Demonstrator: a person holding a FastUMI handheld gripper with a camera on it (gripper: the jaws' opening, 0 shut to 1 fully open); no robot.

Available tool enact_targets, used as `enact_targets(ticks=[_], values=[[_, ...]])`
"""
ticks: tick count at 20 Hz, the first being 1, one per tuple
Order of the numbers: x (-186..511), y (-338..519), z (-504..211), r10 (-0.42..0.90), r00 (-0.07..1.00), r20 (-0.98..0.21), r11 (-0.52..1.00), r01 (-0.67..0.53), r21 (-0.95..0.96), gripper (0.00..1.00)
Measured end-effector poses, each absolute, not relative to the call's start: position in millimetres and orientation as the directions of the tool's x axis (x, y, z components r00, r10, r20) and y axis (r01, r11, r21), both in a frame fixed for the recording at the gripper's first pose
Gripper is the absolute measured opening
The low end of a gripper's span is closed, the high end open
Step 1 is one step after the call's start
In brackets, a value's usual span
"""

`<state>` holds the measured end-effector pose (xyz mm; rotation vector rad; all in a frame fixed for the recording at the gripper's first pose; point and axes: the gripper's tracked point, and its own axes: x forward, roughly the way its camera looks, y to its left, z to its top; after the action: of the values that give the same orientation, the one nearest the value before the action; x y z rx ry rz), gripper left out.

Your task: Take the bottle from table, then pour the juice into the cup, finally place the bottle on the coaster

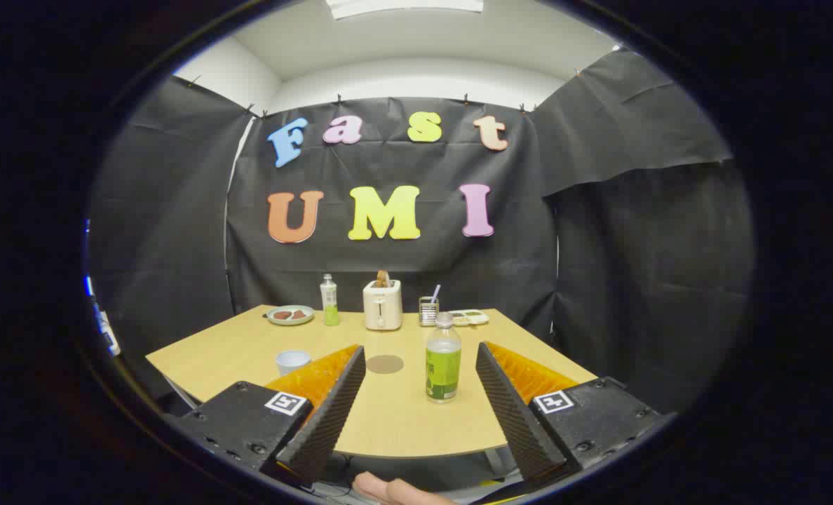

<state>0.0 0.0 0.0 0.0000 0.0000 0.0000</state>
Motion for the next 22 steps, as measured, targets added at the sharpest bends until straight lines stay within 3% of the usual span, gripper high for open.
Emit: enact_targets(ticks=[22], values=[[-8.5,-21.5,4.8,-0.005,1.000,0.030,1.000,0.005,0.018,1.00]])
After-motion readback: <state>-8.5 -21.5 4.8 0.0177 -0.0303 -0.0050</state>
